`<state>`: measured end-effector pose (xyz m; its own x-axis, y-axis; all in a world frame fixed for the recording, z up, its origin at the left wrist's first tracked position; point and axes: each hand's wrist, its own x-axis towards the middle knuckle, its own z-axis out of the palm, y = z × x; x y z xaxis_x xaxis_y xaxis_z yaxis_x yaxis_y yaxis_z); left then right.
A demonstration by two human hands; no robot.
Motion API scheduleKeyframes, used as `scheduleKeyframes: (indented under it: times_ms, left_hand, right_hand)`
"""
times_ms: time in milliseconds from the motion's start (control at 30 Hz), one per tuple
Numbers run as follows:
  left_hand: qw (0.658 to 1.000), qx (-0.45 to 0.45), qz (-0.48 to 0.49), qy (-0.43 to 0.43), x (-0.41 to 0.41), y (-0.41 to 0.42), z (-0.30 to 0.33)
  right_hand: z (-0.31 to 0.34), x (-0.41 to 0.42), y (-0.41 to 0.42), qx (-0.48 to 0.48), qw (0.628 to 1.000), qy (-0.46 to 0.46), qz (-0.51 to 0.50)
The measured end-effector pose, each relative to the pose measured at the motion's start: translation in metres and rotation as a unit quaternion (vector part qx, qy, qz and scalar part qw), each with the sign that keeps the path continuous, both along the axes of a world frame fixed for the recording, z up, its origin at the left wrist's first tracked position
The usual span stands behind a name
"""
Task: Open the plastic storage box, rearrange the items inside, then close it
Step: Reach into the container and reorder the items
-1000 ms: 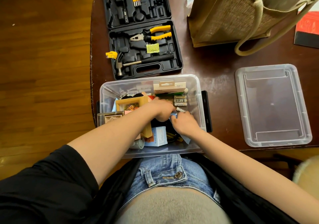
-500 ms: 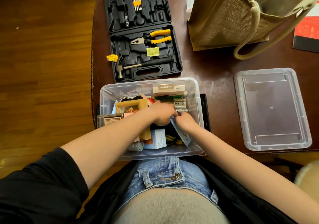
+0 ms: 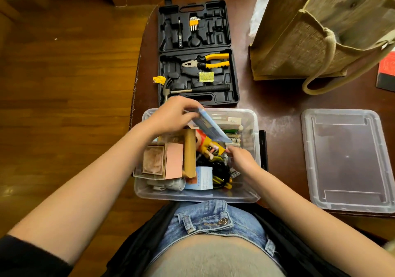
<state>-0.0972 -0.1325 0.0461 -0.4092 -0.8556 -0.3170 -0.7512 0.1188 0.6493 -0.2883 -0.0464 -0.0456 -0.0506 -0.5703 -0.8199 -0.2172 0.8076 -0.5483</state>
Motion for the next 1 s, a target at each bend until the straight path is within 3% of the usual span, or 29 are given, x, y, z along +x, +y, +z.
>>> scheduleKeyframes:
  times_ms: [100,200,367,500,600,667,767,833,1000]
  left_hand:
    - [0.993,-0.031,0.107,0.043,0.027,0.004,0.001]
    - [0.987,-0.042,0.151,0.019,0.044,0.011,-0.009]
    - [0.988,-0.029,0.14,-0.054,0.046,0.025,-0.024]
    - [0.989,-0.091,0.116,-0.025,0.024,0.03,-0.012]
    - [0.998,-0.059,0.033,0.0,-0.003,0.034,-0.004]
    - [0.995,0.0,-0.081,-0.051,-0.027,0.038,-0.01]
    - [0.95,0.066,-0.237,-0.193,-0.061,0.045,-0.034]
    - [0.909,0.063,-0.3,-0.283,-0.073,0.047,-0.051]
    - [0.86,0.044,-0.353,-0.366,-0.079,0.04,-0.074]
  right_hand:
    - [0.001,0.001,-0.003,0.028,0.997,0.03,0.061]
    - [-0.002,0.002,-0.005,0.032,0.992,0.059,0.107]
    - [-0.004,0.001,-0.006,0.063,0.991,0.072,0.089]
    - [-0.009,0.002,-0.001,0.077,0.992,0.061,0.078]
    - [-0.014,0.004,0.002,0.078,0.99,0.069,0.095]
    - [-0.018,0.005,0.002,0.078,0.99,0.078,0.092]
    - [-0.019,0.009,0.0,0.049,0.982,0.11,0.148]
    - [-0.02,0.013,-0.001,0.019,0.967,0.162,0.194]
    - [-0.024,0.021,-0.006,-0.01,0.932,0.274,0.237]
